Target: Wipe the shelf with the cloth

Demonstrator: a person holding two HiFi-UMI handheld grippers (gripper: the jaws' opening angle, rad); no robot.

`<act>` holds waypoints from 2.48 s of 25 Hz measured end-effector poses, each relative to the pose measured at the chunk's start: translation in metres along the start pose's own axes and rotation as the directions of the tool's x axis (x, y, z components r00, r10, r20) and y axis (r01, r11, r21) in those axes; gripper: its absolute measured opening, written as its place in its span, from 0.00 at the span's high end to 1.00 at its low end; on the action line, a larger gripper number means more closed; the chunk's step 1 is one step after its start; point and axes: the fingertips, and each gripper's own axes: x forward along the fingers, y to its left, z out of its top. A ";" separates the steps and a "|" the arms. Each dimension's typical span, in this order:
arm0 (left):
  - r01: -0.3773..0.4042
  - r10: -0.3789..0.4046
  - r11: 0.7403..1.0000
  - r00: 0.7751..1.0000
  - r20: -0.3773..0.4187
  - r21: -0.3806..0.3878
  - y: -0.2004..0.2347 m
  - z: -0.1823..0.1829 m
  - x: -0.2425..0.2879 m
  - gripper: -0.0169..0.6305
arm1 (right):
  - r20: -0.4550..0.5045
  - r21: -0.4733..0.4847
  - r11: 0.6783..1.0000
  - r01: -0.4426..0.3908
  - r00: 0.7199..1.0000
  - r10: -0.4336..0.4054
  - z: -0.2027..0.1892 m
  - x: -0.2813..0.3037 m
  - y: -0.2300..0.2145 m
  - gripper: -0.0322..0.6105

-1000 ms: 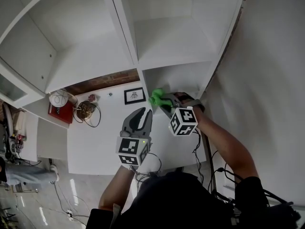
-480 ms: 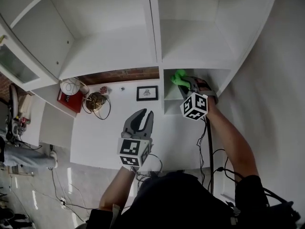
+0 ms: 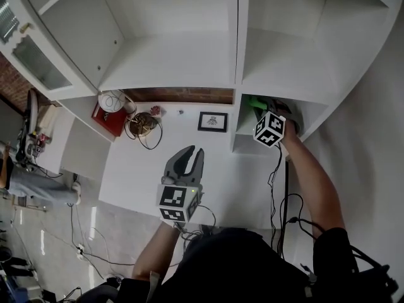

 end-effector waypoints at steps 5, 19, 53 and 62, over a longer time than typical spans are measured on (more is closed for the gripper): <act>0.016 -0.016 1.000 1.000 -0.005 -0.004 -0.005 -0.004 0.003 0.86 | -0.011 0.017 0.996 -0.087 0.996 0.087 -0.002 -0.004 0.015 0.80; 0.204 -0.204 0.979 0.979 -0.018 0.011 -0.063 -0.007 0.037 0.86 | -0.005 0.023 0.980 -0.196 0.981 0.196 -0.010 -0.071 0.064 0.80; 0.295 -0.296 0.955 0.955 0.015 0.021 -0.060 -0.001 0.042 0.86 | -0.248 -0.089 0.991 0.096 0.962 -0.115 -0.041 -0.042 -0.021 0.80; 0.261 -0.261 0.965 0.965 -0.001 -0.026 -0.023 -0.020 0.034 0.86 | -0.406 -0.051 0.998 0.035 0.913 -0.053 -0.072 -0.013 -0.015 0.80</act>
